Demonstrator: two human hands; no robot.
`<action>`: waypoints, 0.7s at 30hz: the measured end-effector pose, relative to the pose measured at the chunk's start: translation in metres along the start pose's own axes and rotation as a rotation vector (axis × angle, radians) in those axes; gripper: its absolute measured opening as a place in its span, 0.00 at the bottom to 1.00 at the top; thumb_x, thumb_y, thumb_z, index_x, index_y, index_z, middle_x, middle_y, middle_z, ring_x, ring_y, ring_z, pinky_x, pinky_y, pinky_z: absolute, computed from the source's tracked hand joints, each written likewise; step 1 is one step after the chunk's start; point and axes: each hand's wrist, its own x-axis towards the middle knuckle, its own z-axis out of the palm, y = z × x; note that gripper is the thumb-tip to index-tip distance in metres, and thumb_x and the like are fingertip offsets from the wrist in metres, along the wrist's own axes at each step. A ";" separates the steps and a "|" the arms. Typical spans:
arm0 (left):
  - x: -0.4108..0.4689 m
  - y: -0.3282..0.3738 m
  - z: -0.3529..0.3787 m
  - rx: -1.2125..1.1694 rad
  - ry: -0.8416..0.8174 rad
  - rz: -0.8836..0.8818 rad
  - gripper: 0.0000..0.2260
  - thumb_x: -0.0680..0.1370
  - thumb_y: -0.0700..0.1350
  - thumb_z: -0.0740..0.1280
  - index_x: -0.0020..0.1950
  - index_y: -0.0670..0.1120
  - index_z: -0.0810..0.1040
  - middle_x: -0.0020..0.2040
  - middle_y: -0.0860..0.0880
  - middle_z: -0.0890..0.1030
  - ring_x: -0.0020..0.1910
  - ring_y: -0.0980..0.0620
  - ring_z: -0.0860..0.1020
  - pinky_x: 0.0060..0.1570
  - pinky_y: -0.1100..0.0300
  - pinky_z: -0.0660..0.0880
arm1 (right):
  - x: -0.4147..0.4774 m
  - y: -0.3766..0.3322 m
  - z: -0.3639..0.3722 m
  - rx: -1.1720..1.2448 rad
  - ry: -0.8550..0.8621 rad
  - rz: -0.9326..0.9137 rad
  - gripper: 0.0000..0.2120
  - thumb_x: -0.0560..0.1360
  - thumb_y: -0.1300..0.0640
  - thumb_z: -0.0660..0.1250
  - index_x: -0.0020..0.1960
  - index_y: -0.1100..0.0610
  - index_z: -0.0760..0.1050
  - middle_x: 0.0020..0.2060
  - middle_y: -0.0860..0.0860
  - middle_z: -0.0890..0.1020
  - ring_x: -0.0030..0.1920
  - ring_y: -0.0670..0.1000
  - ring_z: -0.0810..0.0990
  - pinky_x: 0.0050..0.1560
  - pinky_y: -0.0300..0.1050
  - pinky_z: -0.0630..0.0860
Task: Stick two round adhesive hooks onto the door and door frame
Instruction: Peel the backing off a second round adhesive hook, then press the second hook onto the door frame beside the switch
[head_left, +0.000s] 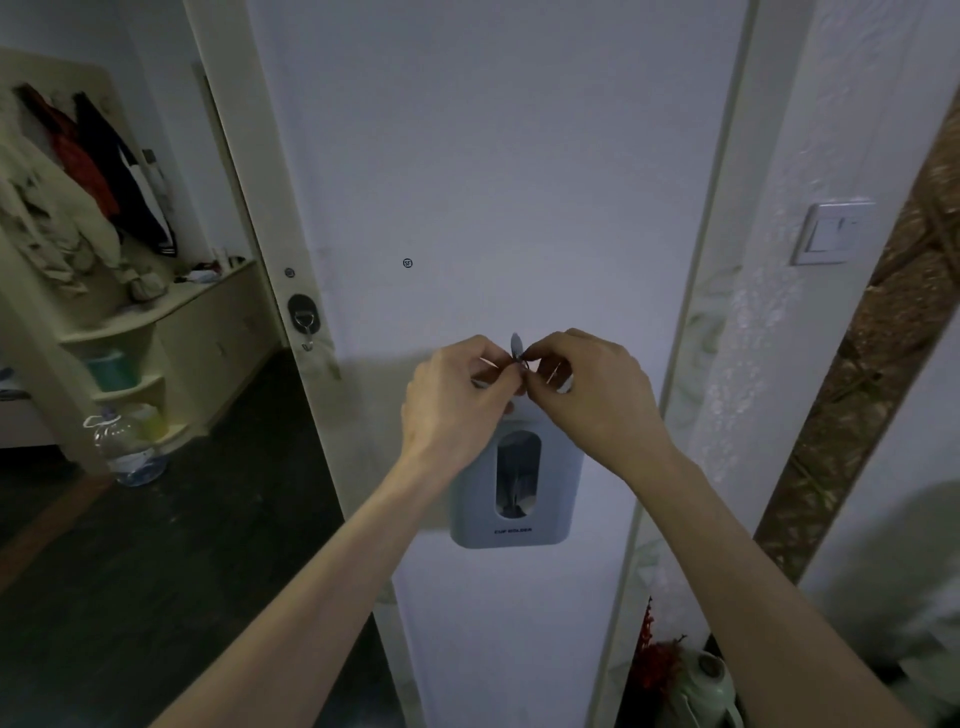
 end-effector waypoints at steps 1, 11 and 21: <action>0.001 0.000 -0.001 -0.020 0.007 -0.008 0.05 0.80 0.49 0.71 0.44 0.55 0.83 0.40 0.60 0.88 0.36 0.58 0.87 0.48 0.48 0.85 | -0.001 -0.002 -0.002 0.053 -0.008 0.041 0.10 0.79 0.47 0.70 0.57 0.48 0.84 0.45 0.42 0.85 0.45 0.45 0.84 0.48 0.45 0.80; 0.008 0.000 -0.004 -0.309 -0.090 -0.005 0.04 0.83 0.44 0.71 0.50 0.46 0.86 0.42 0.54 0.89 0.40 0.55 0.88 0.43 0.57 0.83 | -0.005 -0.006 -0.021 0.555 -0.081 0.440 0.11 0.80 0.47 0.70 0.47 0.53 0.86 0.38 0.46 0.89 0.36 0.43 0.86 0.37 0.35 0.78; 0.010 0.005 0.033 -0.287 -0.107 0.067 0.06 0.83 0.44 0.70 0.49 0.51 0.86 0.43 0.57 0.88 0.43 0.59 0.85 0.46 0.62 0.80 | -0.015 0.009 -0.040 0.586 -0.143 0.638 0.16 0.80 0.44 0.70 0.48 0.56 0.87 0.38 0.47 0.90 0.31 0.38 0.83 0.31 0.31 0.73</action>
